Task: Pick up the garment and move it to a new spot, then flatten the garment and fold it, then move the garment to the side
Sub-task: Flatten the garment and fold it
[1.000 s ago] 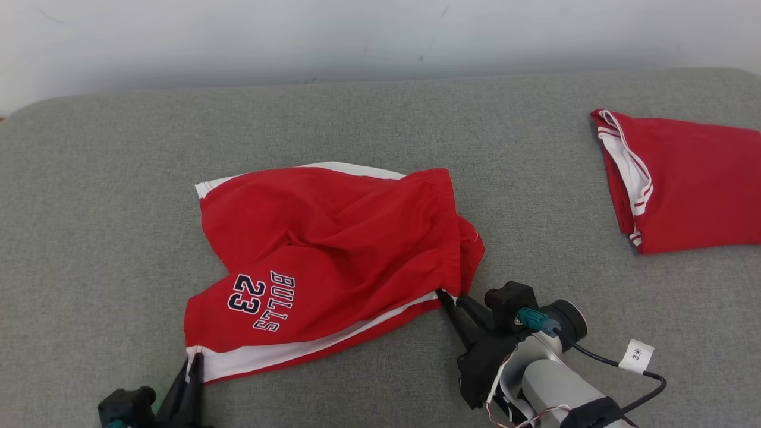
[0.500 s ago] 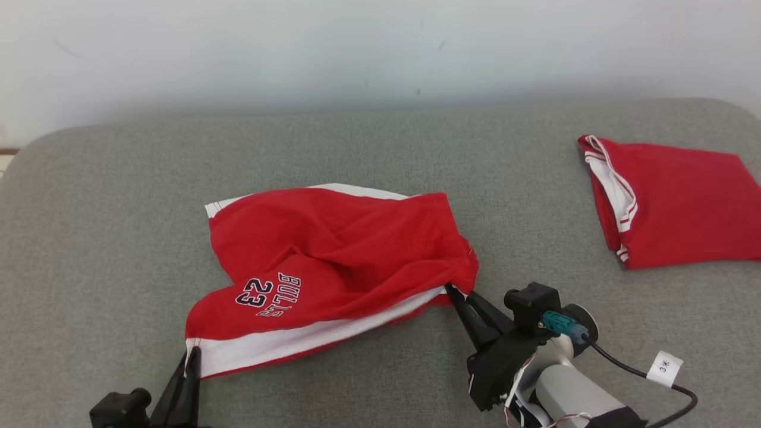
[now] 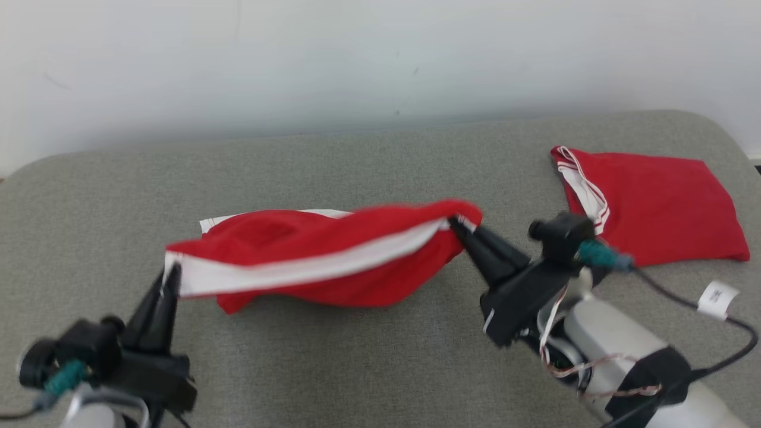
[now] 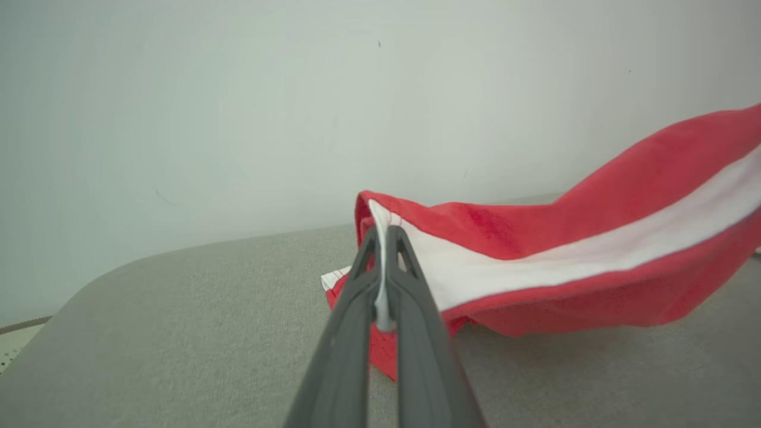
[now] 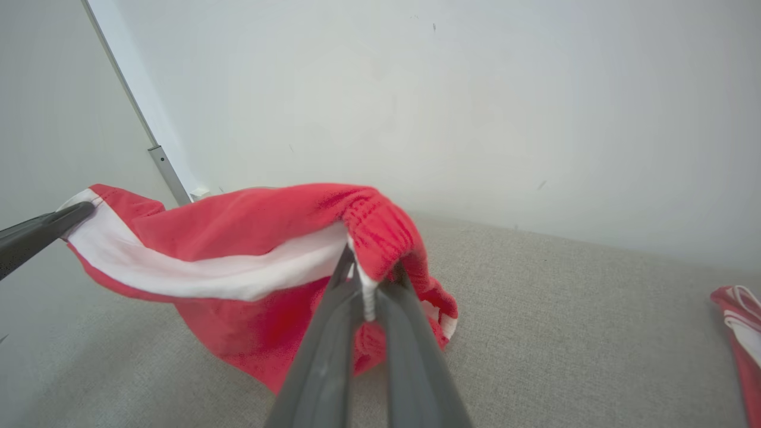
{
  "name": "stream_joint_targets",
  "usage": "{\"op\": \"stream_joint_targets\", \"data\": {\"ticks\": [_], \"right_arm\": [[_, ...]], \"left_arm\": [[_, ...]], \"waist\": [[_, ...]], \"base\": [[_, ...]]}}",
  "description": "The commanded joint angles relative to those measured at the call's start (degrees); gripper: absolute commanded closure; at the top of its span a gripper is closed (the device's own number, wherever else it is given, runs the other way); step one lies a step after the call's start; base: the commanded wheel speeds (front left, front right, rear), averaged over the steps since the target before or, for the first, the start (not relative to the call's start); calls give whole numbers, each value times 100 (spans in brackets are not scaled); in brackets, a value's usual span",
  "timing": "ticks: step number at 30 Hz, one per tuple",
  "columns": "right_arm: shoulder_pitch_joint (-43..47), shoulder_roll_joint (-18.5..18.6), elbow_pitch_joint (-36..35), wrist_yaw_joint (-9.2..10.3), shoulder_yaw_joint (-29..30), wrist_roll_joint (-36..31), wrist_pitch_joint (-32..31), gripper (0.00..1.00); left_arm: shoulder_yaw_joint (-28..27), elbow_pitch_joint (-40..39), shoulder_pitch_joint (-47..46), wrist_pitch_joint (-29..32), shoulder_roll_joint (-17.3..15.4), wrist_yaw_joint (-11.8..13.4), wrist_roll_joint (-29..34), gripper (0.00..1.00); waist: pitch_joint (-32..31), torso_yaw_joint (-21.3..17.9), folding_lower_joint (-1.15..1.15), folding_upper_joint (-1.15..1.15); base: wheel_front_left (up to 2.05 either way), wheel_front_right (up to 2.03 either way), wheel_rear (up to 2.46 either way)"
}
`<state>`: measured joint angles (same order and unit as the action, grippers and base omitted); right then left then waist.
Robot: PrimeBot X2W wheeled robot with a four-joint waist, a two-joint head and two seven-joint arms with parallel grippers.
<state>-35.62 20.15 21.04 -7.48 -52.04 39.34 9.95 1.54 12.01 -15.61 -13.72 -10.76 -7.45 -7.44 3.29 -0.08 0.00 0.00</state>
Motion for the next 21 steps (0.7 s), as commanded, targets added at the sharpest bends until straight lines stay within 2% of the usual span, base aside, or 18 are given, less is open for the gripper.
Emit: {"op": "stream_joint_targets", "data": {"ticks": [1, 2, 5, 8, 17, 21], "right_arm": [[-248, 83, -94, -3, 54, 132, -61, 100], [-474, 83, -134, -3, 85, 267, -151, 100], [-946, 44, -73, -2, 100, 453, -294, 100], [-1513, -66, 94, -3, 125, 656, -406, 100], [-3607, -513, 1028, -3, 169, 1231, -601, 100], [-4488, -693, 1577, -3, 252, 1462, -598, 100]], "left_arm": [[77, -105, -286, 82, -179, 6, -81, 100], [187, -170, -596, 211, -433, 6, -129, 100], [351, -239, -1163, 369, -665, 5, -361, 100], [568, -157, -1804, 515, -1033, 5, -452, 100], [1194, 629, -4052, 750, -1597, 5, -990, 100], [1450, 1024, -5017, 775, -1714, 5, -1190, 100]], "waist": [[82, -67, 0, 0], [184, -117, 0, 0], [395, -178, 0, 0], [675, -232, 0, 0], [1548, -316, 0, 0], [1909, -375, 0, 0]], "base": [[0, 0, 0], [0, 0, 0], [0, 0, 0], [0, 0, 0], [0, 0, 0], [0, 0, 0]]}}
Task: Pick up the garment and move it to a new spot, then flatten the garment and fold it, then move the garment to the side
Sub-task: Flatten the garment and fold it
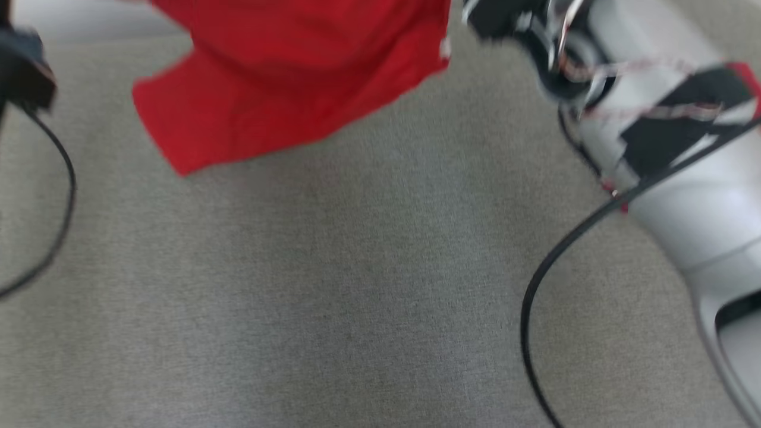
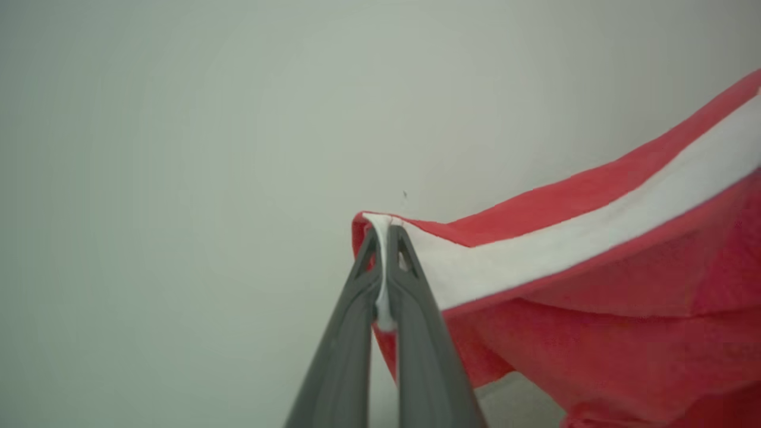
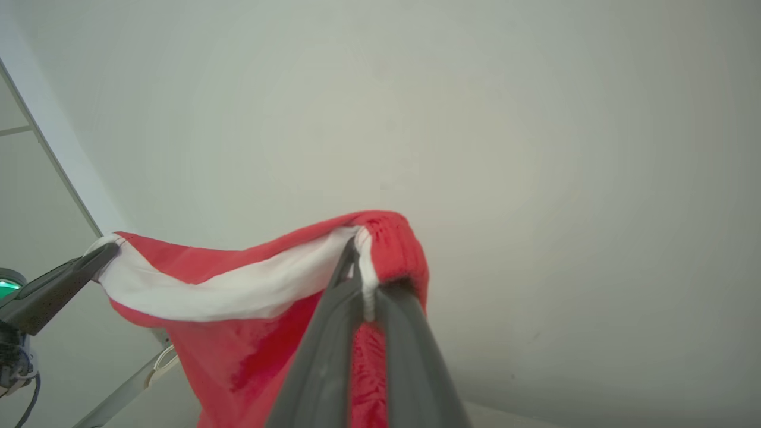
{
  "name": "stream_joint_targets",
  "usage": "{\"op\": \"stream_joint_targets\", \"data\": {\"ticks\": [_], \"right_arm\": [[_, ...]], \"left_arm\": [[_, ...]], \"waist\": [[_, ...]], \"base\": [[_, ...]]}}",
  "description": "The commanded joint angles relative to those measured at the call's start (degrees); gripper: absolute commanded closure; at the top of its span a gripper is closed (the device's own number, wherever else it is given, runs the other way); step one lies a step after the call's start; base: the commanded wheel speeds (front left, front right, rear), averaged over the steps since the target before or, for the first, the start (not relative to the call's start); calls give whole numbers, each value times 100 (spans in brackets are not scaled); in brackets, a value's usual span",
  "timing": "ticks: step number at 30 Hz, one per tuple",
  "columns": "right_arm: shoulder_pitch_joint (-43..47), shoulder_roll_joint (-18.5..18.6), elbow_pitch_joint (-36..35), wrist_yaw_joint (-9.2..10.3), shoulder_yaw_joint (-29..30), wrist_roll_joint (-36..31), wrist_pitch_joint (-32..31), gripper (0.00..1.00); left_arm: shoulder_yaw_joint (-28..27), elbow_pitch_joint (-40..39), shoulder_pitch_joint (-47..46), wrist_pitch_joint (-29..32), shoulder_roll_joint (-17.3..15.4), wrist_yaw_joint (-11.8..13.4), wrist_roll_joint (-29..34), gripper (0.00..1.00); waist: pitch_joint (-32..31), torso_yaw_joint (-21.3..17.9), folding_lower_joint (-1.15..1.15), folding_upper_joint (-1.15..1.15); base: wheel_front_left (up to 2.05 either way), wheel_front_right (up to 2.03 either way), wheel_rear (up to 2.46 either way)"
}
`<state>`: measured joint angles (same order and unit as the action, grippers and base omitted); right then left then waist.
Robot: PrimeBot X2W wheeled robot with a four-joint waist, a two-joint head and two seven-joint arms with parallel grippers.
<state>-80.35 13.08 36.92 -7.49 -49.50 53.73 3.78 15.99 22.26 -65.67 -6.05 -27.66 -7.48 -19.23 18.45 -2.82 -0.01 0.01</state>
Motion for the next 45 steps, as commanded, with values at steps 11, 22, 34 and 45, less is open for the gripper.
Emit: {"op": "stream_joint_targets", "data": {"ticks": [11, 22, 34, 45], "right_arm": [[-1763, -456, 1565, -1, 148, 334, 177, 100], [-2283, -419, 2003, -2, -199, 198, 884, 100], [-1278, 75, 862, -2, -1000, 877, 998, 100], [194, 556, -262, -2, -1454, 1217, 1140, 100]], "left_arm": [[597, 1377, -2300, -128, 7, 6, -303, 100], [892, 1865, -3063, -705, 434, 6, -356, 100], [924, 825, -1822, -909, 115, 7, -855, 100], [526, -859, 585, -906, -147, 448, -1077, 100]], "waist": [[1024, -204, 1, -1], [1441, 8, 1, -1], [1344, 6, 1, -1], [711, -54, 1, -1]], "base": [[0, 0, 0], [0, 0, 0], [0, 0, 0], [0, 0, 0]]}}
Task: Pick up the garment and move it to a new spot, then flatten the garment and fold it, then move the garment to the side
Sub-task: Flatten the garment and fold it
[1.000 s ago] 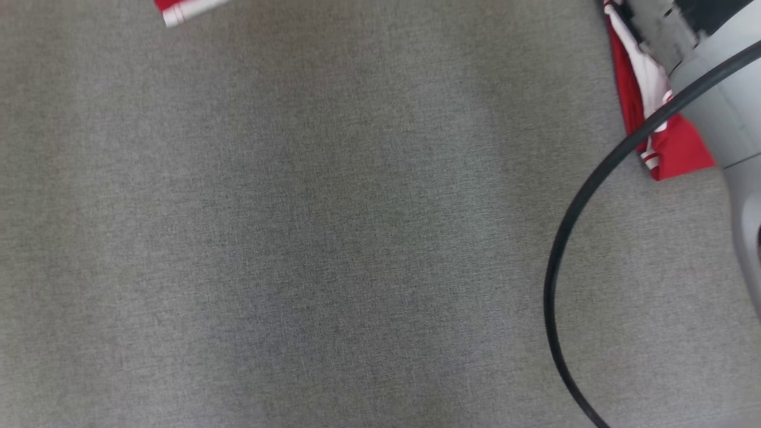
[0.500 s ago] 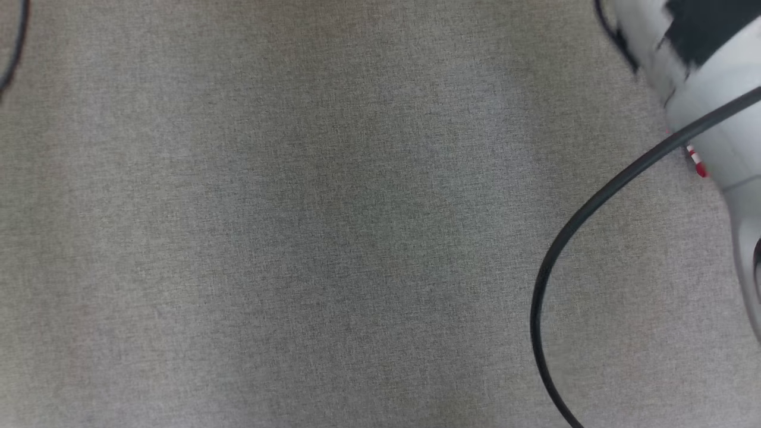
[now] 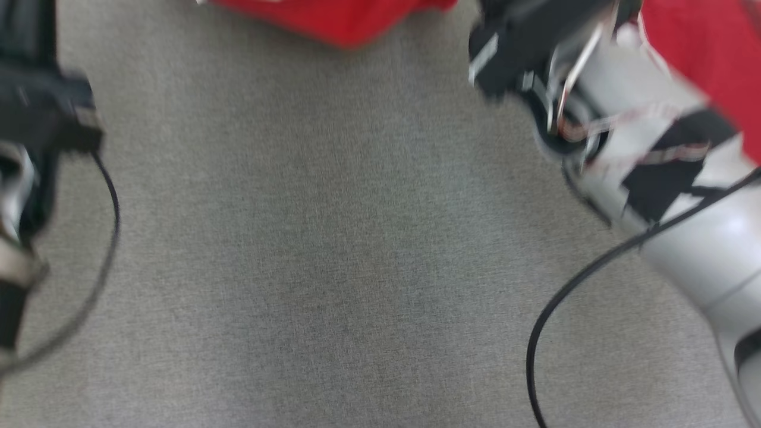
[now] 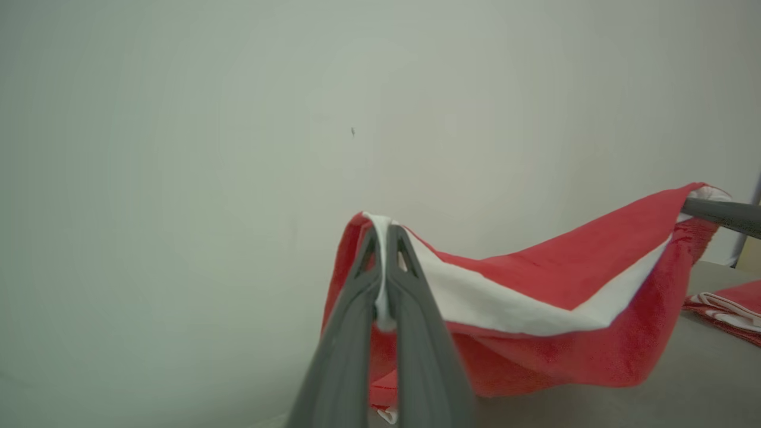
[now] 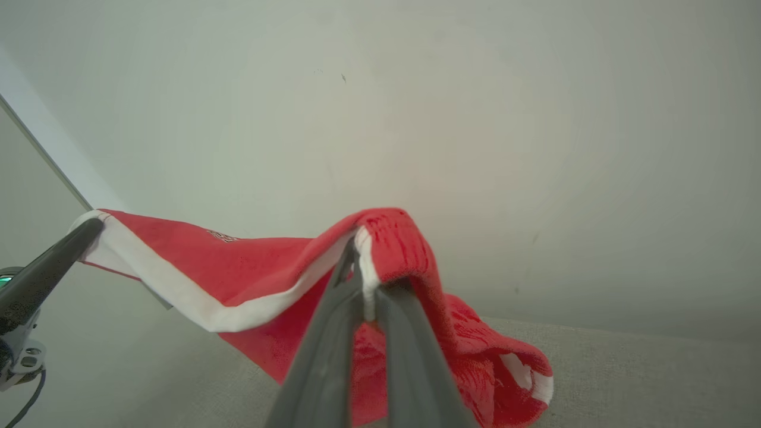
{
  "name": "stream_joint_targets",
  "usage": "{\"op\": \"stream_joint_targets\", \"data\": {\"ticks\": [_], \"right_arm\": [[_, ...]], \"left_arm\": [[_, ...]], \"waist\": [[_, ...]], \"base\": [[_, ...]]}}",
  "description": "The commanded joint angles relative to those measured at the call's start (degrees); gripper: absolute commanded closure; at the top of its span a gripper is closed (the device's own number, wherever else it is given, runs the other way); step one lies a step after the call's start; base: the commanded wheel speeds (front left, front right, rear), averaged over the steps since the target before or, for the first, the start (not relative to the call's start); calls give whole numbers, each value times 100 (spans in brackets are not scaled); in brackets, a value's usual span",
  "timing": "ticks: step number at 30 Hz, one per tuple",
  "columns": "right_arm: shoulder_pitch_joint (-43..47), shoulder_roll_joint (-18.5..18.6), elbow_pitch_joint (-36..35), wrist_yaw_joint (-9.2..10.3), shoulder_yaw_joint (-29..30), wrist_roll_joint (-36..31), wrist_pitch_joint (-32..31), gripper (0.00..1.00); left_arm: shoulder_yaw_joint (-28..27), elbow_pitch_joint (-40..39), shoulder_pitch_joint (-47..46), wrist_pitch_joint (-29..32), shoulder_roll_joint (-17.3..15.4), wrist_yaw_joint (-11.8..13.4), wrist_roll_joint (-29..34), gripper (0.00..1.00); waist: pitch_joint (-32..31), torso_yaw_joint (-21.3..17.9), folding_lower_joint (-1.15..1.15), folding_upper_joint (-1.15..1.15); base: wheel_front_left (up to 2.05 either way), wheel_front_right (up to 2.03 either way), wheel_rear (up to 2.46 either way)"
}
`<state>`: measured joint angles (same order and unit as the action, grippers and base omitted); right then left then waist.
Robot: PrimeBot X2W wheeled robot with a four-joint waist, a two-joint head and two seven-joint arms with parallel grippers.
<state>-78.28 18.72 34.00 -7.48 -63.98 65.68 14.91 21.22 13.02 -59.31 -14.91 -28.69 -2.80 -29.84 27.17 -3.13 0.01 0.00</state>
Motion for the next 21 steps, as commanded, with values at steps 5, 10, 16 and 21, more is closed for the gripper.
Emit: {"op": "stream_joint_targets", "data": {"ticks": [5, 10, 16, 21], "right_arm": [[845, 209, -475, -3, -86, -101, 39, 100], [1934, 475, -1170, -3, -128, -219, 31, 100], [2786, 830, -1778, -3, -319, -78, 31, 100], [3388, 1076, -2199, -3, -291, 54, 32, 100]], "left_arm": [[-176, -557, 1104, -20, -89, 252, -176, 100], [-506, -1189, 2495, -20, 71, 562, -270, 100], [-799, -1550, 3751, -21, 437, 666, -162, 100], [-823, -1629, 4428, -21, 831, 602, -10, 100]], "waist": [[-545, -56, -1, 0], [-994, -128, -1, 0], [-1316, -117, -1, 0], [-1465, -19, -1, 0]], "base": [[0, 0, 0], [0, 0, 0], [0, 0, 0], [0, 0, 0]]}}
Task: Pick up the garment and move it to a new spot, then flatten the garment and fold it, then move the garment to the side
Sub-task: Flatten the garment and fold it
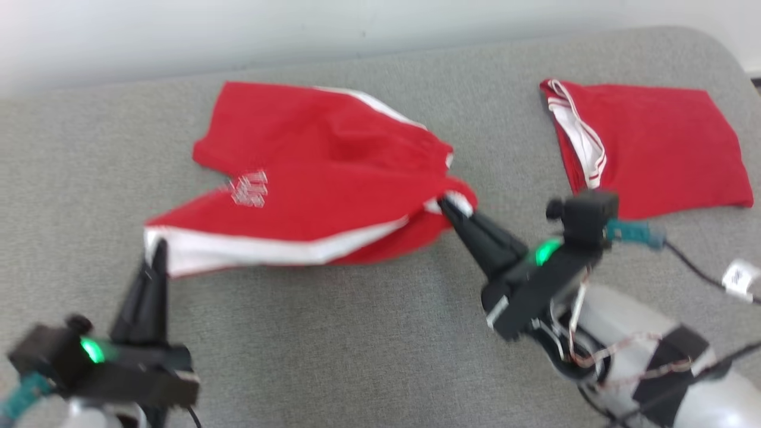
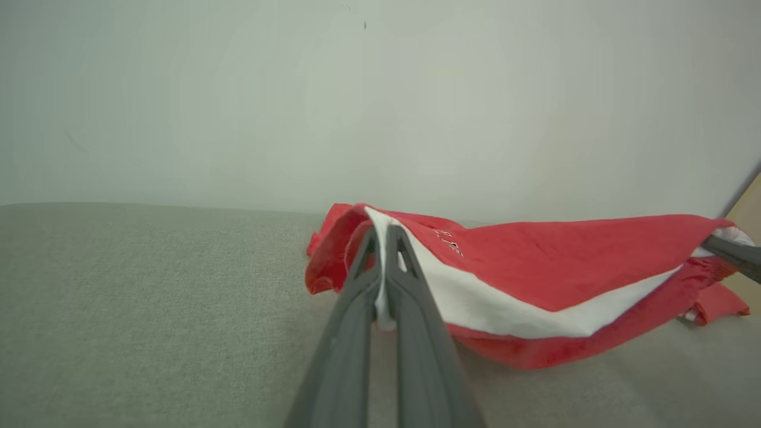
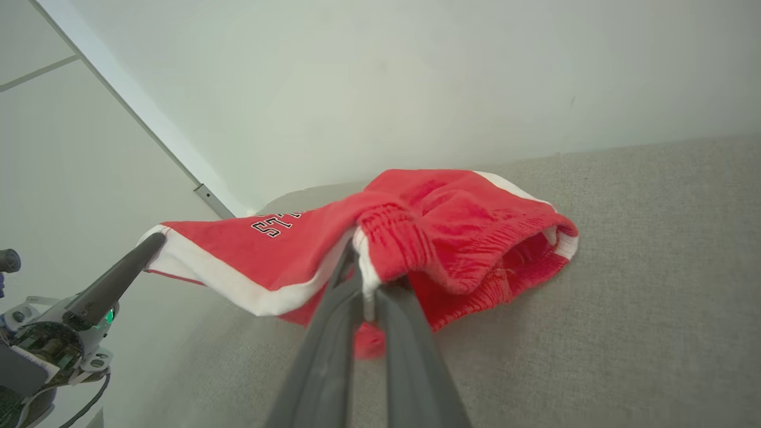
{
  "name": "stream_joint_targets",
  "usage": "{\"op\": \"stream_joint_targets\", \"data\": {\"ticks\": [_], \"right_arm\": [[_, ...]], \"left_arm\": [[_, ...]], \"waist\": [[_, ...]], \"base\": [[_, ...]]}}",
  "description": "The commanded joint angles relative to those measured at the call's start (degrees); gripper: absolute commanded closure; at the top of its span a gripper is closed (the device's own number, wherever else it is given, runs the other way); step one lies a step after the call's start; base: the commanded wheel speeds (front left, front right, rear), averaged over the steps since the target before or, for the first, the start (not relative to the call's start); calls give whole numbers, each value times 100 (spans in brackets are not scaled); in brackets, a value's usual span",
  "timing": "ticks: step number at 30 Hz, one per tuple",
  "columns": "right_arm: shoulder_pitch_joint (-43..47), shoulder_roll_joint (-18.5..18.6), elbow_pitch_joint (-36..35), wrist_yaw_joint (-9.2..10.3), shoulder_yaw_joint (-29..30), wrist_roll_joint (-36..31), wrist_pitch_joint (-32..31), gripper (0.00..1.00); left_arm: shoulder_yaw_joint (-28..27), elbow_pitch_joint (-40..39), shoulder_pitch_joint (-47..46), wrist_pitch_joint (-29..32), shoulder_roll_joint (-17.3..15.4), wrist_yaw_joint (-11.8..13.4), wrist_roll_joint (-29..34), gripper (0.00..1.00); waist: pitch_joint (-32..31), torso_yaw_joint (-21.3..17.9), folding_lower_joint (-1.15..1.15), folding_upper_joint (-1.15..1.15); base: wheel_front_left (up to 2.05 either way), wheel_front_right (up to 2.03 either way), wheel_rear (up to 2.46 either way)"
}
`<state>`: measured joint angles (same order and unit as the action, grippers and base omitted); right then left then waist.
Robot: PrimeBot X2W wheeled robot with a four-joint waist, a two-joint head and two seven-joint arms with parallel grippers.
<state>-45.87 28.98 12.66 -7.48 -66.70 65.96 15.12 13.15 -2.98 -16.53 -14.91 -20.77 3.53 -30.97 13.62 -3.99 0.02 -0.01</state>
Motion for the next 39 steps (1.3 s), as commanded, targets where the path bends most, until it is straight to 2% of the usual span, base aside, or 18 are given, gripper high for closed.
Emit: {"op": "stream_joint_targets", "data": {"ticks": [1, 10, 17, 23, 27, 32, 39], "right_arm": [[255, 103, -133, -3, -48, 28, 11, 100], [1062, 478, -367, -3, -249, 55, -3, 100], [1531, 579, -469, -3, -403, 286, -189, 100], [1891, 804, -714, -3, -423, 510, -338, 100], [1955, 868, -842, -3, -319, 454, -297, 100], [1905, 719, -1138, -3, -165, 489, -200, 100], [1687, 556, -1204, -3, 99, 346, -93, 100]], "left_arm": [[-42, -36, 263, -21, 125, -17, 102, 100], [-453, 118, 1177, -21, 658, -181, 339, 100], [-801, 139, 1708, -21, 1077, -258, 428, 100], [-1090, 157, 1957, -21, 1269, -399, 659, 100], [-1298, 183, 1937, -21, 1300, -509, 785, 100], [-1364, 111, 1680, -21, 1230, -646, 982, 100], [-1294, 181, 871, 124, 777, -839, 1170, 100]], "waist": [[-134, 82, -2, 1], [-377, 164, -2, 1], [-483, 209, -2, 1], [-544, 278, -2, 1], [-561, 266, -2, 1], [-565, 182, -2, 1], [-505, -69, -2, 1]], "base": [[0, 0, 0], [0, 0, 0], [0, 0, 0], [0, 0, 0], [0, 0, 0], [0, 0, 0], [0, 0, 0]]}}
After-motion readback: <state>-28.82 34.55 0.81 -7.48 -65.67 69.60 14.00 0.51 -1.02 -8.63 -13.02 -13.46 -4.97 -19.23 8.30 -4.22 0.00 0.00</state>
